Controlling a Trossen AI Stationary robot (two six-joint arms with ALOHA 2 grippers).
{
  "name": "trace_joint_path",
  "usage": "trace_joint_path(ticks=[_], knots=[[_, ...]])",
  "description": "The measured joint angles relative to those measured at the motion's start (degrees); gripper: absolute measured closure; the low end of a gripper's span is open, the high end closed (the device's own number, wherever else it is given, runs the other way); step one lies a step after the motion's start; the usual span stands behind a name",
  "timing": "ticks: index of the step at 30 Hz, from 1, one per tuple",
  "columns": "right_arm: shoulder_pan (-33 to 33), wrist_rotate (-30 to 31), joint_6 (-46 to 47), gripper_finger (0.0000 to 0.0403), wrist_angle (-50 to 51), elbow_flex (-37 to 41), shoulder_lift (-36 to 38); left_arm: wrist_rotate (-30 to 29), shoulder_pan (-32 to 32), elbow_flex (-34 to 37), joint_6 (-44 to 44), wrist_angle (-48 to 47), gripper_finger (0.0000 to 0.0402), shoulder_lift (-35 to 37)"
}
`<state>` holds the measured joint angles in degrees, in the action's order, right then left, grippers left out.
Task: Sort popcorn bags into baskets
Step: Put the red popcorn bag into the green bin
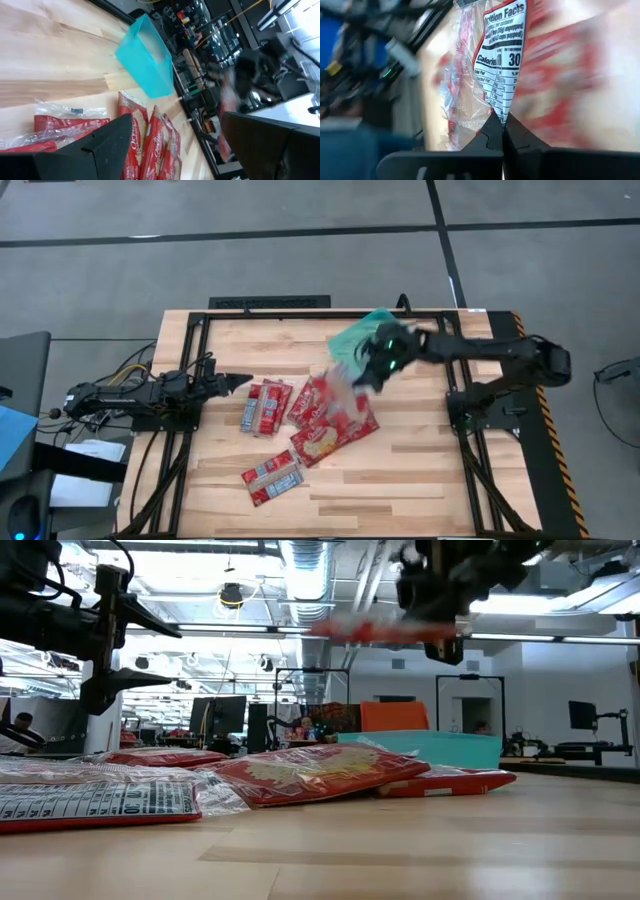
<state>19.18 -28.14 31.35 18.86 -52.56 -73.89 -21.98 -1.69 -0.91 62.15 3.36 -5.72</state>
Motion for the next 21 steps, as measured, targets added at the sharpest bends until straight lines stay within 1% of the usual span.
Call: trace_joint_path(ticks=[6,9,11,13,15,18,21], knots=[[19.7,-1.2,-12.8,0.0399,9.1,0.0,0.2,-1.3,0.0,0.0,0.4,0.1,0.011,0.0],[27.3,-1.8,-19.9,0.0398,14.8,-1.1,-1.7,-1.8,0.0,0.0,0.6,0.1,0.011,0.0],[31.2,-1.7,-25.3,0.0396,18.9,-2.9,-3.5,-2.6,0.0,0.0,0.6,0.1,0.011,0.0],[33.9,-1.0,-30.1,0.0396,22.5,-5.3,-5.8,-3.6,0.0,0.0,0.6,0.2,0.011,0.0],[35.3,0.5,-33.8,0.0398,25.5,-7.7,-8.9,-4.8,0.0,0.0,0.6,0.2,0.011,0.0],[35.7,2.7,-37.9,0.0398,28.9,-11.7,-13.1,-6.1,0.0,0.0,0.6,0.3,0.011,0.0],[35.6,7.0,-40.6,0.039,31.2,-15.1,-17.0,-6.6,0.0,0.0,0.6,0.3,0.011,0.0]])
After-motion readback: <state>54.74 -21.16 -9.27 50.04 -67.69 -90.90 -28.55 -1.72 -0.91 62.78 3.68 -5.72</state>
